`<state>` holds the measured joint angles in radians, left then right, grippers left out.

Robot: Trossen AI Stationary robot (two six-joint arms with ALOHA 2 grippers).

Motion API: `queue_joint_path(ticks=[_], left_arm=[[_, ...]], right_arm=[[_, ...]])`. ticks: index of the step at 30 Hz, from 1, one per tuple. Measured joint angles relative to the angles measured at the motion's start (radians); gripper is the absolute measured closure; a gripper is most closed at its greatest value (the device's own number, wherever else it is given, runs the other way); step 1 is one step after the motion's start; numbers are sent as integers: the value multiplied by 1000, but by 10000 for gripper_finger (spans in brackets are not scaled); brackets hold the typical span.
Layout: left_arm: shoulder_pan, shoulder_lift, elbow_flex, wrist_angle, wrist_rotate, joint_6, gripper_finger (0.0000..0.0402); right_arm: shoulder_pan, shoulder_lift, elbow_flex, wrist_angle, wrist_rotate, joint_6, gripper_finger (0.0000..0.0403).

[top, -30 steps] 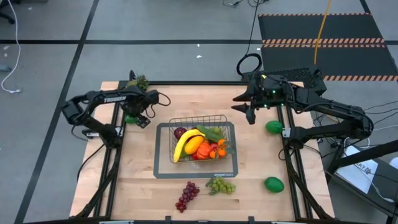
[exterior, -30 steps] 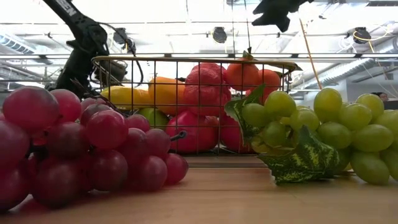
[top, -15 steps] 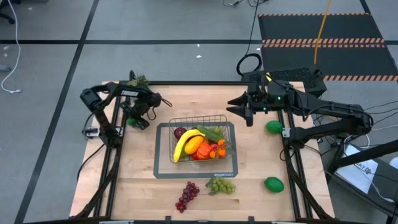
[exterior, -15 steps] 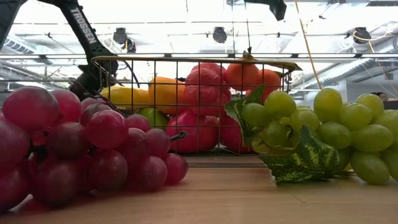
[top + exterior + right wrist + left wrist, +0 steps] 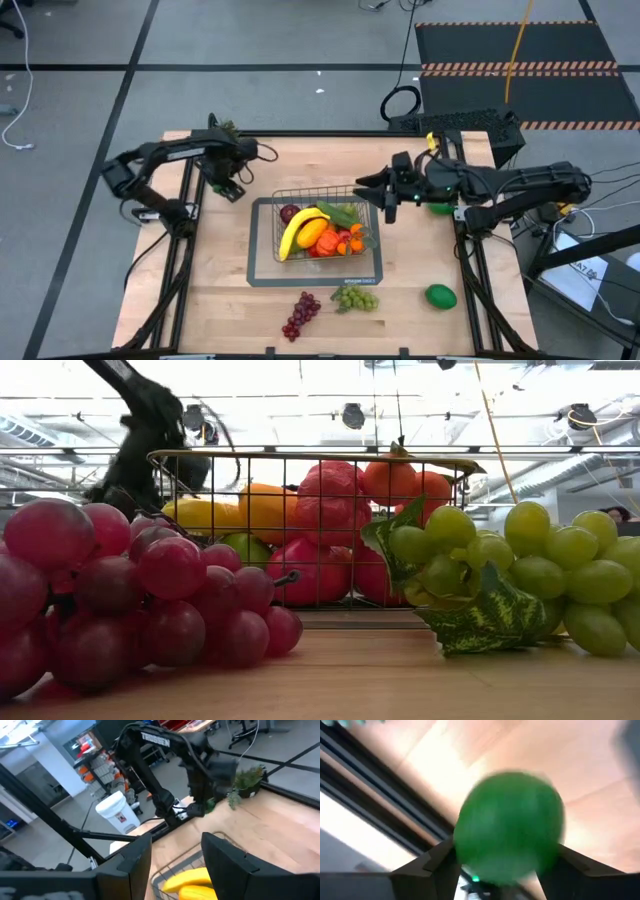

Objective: Build produce basket
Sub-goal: Put the top left lime into the gold wire basket

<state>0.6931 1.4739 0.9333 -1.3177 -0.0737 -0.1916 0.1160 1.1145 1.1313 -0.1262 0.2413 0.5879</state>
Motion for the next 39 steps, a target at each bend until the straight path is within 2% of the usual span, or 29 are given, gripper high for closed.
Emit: queue_joint_path(ticks=[3, 8, 11, 15, 18, 21, 26, 29, 34, 39], left_arm=[[-30, -99, 51, -20, 68, -67, 179], [-93, -256, 143, -3, 154, -206, 211], [-134, -332, 177, 24, 146, -249, 234], [-173, -382, 161, 47, 49, -237, 247], [-160, -364, 107, 63, 37, -204, 221], [-170, -327, 44, 110, 97, -188, 173], [-203, -235, -37, 123, 95, -291, 91], [-231, -191, -67, 201, 99, -310, 57], [-266, -128, -77, 334, 85, -311, 42], [-263, -33, -78, 352, 57, -325, 41]], right_arm=[[25, 42, 0, 48, 25, 7, 236], [40, 111, 0, 128, 24, 8, 236], [42, 143, 0, 163, 22, 22, 236], [44, 165, 0, 177, 19, 46, 236], [47, 167, 0, 176, 17, 62, 236], [50, 166, 0, 176, 16, 58, 236], [50, 153, 0, 175, -26, 56, 236], [50, 153, 0, 150, -35, 56, 236], [50, 151, 0, 135, -52, 50, 236], [34, 151, 0, 134, -92, 25, 236]])
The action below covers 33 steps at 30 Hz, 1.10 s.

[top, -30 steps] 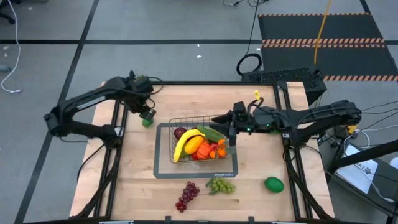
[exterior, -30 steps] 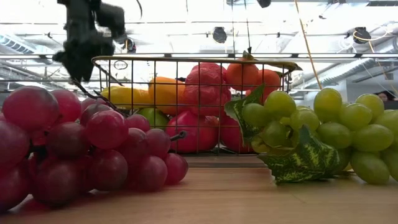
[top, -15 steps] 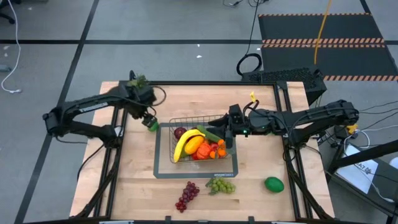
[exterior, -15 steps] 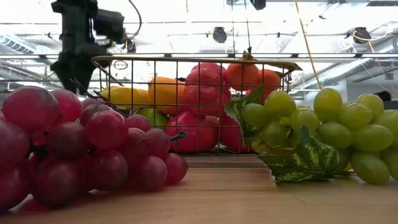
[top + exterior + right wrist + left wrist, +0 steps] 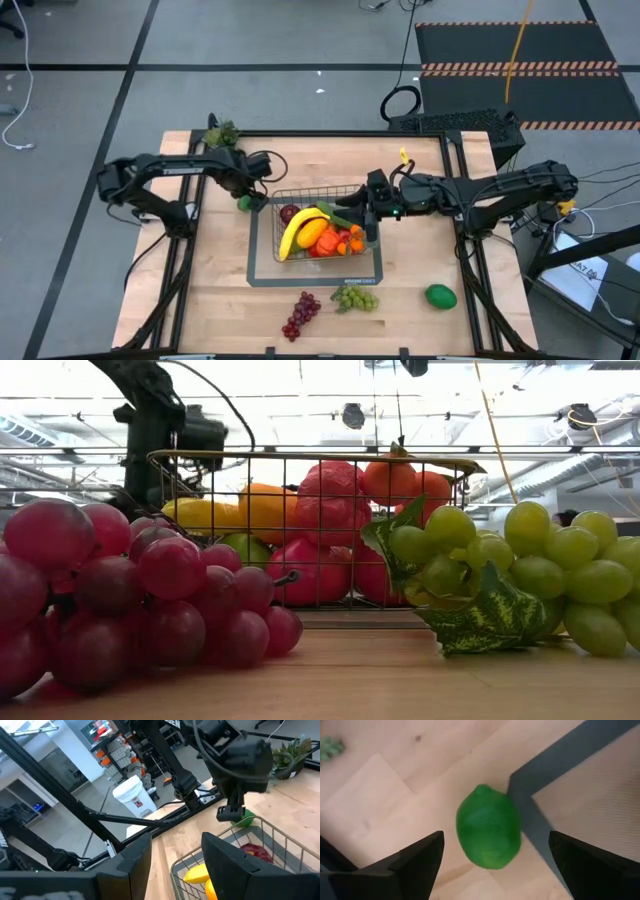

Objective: Build produce basket
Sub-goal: Put the top left lime into the gold wire basket

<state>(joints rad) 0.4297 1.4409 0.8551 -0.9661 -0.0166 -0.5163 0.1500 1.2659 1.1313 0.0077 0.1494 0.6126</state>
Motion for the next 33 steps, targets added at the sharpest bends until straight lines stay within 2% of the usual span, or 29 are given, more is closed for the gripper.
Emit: queue_joint_path(ticks=[9, 16, 19, 25, 33], left_arm=[[1, 110, 0, 18, 15, 6, 52], [1, 145, 0, 32, 18, 6, 134], [2, 136, 0, 25, 52, 8, 169], [2, 29, 22, -55, 103, 25, 213], [2, -217, 119, -131, 126, -14, 189]], right_arm=[[-61, 0, 0, -18, -88, -46, 236], [-124, 0, 0, -37, -158, -83, 236], [-145, 0, 0, -36, -185, -83, 236], [-158, 0, 0, -35, -207, -76, 236], [-157, 0, 0, -34, -206, -35, 236]])
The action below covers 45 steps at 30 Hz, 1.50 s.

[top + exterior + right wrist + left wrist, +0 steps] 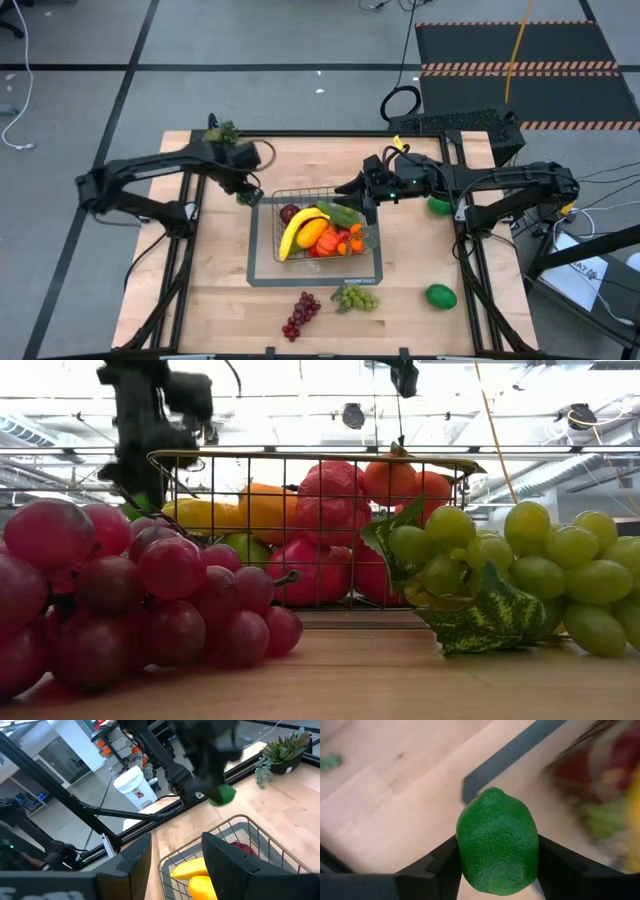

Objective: Build produce basket
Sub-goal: Put the top left lime into the gold wire basket

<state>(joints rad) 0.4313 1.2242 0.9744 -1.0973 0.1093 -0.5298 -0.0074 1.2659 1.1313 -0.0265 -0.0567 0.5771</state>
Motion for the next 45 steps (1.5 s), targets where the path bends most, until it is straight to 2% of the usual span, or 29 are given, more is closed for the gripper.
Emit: queue_joint_path(ticks=[8, 12, 19, 26, 32, 35, 38, 45], left_arm=[[-3, -208, 132, 8, 126, -145, 202], [-30, -296, 192, 96, 181, -230, 202], [-115, -430, 220, 504, 205, -342, 197], [-180, -479, 221, 904, 205, -286, 203], [-206, -478, 221, 1093, 204, -245, 192], [-206, -477, 221, 1109, 204, -187, 191], [-206, -475, 220, 1096, 204, -61, 191], [-206, -465, 220, 1098, 199, 446, 190]], right_arm=[[0, 0, 0, 0, 4, 66, 236], [0, 0, 0, 0, 5, 101, 236], [8, 0, 0, 1, 8, 146, 236], [48, 0, 0, 3, 92, 165, 236], [91, 0, 0, 4, 143, 172, 236], [109, 0, 0, 4, 161, 172, 236], [118, 0, 0, 4, 161, 172, 236], [121, 0, 0, 3, 161, 171, 236]])
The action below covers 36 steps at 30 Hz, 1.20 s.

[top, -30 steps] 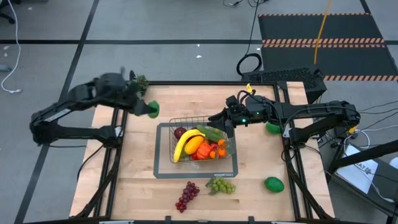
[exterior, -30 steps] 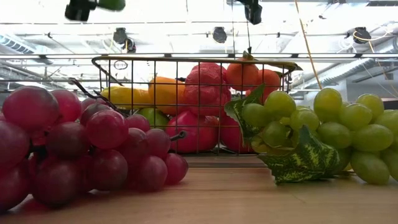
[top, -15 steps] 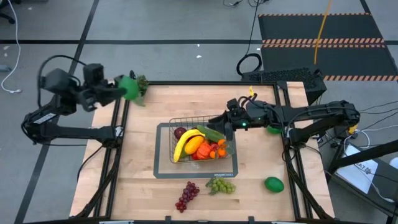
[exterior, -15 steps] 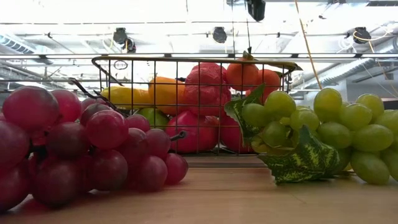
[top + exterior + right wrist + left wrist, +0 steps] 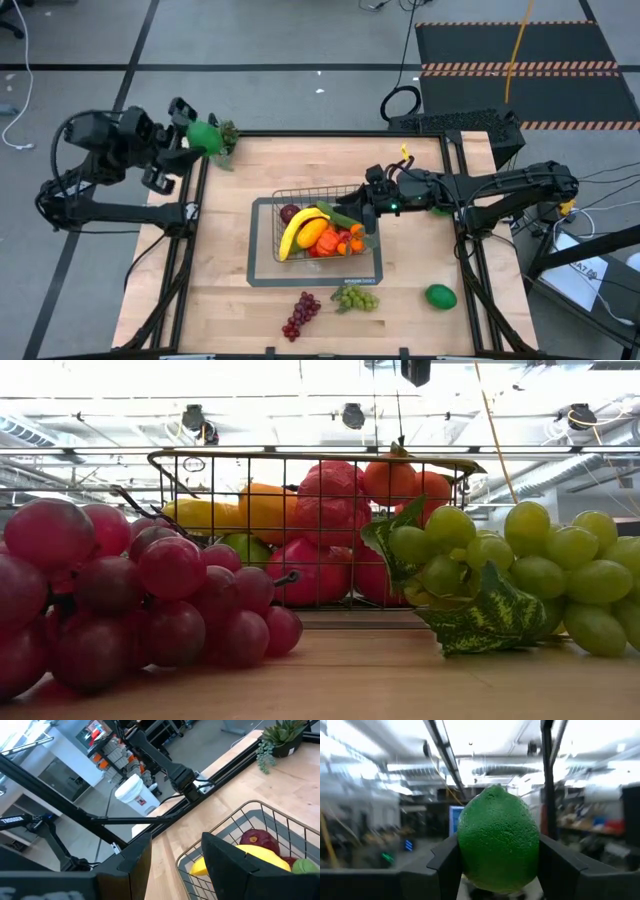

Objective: Build produce basket
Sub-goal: Put the top left lime into the gold wire basket

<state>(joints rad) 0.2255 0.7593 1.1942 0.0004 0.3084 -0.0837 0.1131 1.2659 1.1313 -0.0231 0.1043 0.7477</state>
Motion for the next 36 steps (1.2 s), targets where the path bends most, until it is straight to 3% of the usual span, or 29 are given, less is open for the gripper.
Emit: queue_joint_path(ticks=[6, 15, 27, 36], left_arm=[[0, 0, 0, 2, -2, 261, 190], [0, 0, 0, 3, -2, 405, 190], [0, 0, -1, 3, -3, 305, 190], [0, 0, -1, 3, -3, 45, 190]], right_arm=[[0, 0, 0, 0, 0, 0, 236], [0, 0, 0, 0, -2, -3, 236], [-1, 0, 0, -1, -2, -106, 236], [-2, 0, 0, -1, -2, -116, 236]])
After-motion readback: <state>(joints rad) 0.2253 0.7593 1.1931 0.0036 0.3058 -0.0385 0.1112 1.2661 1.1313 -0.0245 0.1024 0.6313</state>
